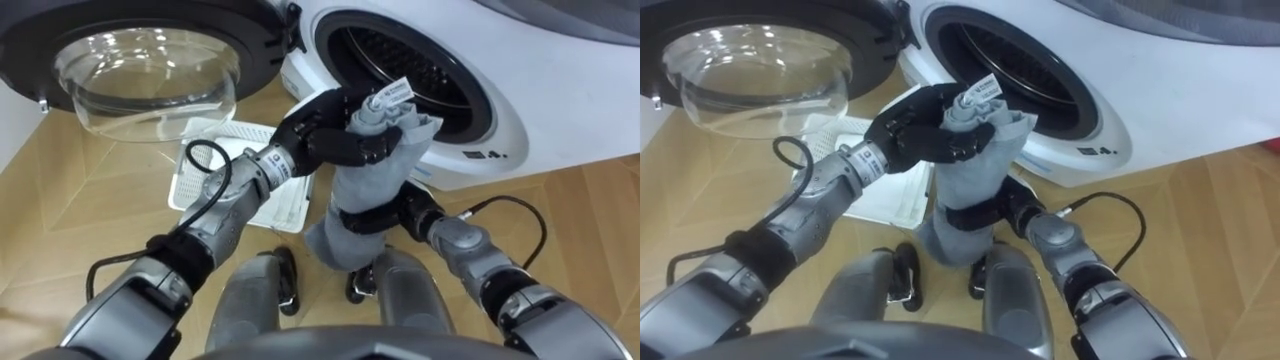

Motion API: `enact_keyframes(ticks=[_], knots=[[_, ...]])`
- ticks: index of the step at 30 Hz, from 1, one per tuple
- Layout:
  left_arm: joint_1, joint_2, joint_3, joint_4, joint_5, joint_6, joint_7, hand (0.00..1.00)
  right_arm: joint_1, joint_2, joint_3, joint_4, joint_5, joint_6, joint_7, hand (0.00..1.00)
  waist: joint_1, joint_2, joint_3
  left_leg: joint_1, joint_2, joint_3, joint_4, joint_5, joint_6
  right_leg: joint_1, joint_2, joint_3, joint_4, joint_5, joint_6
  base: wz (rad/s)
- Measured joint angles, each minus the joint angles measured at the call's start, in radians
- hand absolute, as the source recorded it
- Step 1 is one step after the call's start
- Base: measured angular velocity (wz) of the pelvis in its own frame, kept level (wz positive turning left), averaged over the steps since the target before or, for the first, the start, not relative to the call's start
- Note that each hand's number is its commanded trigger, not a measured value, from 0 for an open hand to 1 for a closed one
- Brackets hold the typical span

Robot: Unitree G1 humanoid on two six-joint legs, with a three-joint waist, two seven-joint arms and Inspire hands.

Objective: Put towel into washing machine

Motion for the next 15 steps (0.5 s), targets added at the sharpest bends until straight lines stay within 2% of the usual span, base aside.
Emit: enact_keyframes(ticks=[1,2,3,7,10,15], knots=[[0.001,0.0,0.001,0.0,-0.002,0.001,-0.001,0.72,0.0,0.0,0.0,0.0,-0.001,0.0,0.0,1.0,0.001,0.0,-0.0001,0.0,0.0,0.0,0.0,0.0,0.0,0.0,0.0,0.001,0.0,0.0,0.0,0.0],[0.001,0.0,0.001,0.0,-0.006,0.004,-0.004,0.59,-0.001,-0.001,-0.002,0.0,-0.002,0.0,0.0,1.0,0.001,0.0,-0.0001,0.001,0.0,0.0,-0.003,0.0,0.0,0.0,0.001,0.001,-0.002,0.001,0.001,0.0],[0.002,0.0,0.002,0.0,-0.01,0.009,-0.005,0.0,-0.001,-0.001,-0.002,0.0,-0.004,0.001,0.0,1.0,0.001,0.0,-0.0001,0.001,0.0,-0.001,-0.005,0.0,0.0,-0.001,0.001,0.001,-0.002,0.001,0.001,0.0],[0.011,-0.001,0.006,0.0,-0.01,0.01,-0.008,0.0,0.003,-0.008,-0.002,0.002,-0.002,0.005,0.001,1.0,0.005,0.001,-0.0004,0.005,-0.001,-0.001,-0.014,0.002,-0.002,-0.001,0.001,0.001,-0.005,0.002,0.0,-0.01],[0.029,-0.005,0.022,0.0,-0.01,0.01,-0.013,0.0,0.015,-0.009,0.0,0.008,0.008,0.012,0.002,1.0,0.03,0.002,-0.0011,0.013,0.001,0.013,-0.026,0.004,-0.004,-0.001,0.005,0.008,-0.007,0.003,-0.002,-0.08],[0.055,-0.007,0.048,0.0,-0.008,0.011,-0.007,0.0,0.016,-0.011,-0.008,0.034,0.019,0.048,0.037,1.0,0.061,0.003,-0.0013,0.007,-0.001,0.004,-0.028,0.005,-0.005,-0.003,0.002,-0.001,-0.012,0.003,-0.002,0.03]])
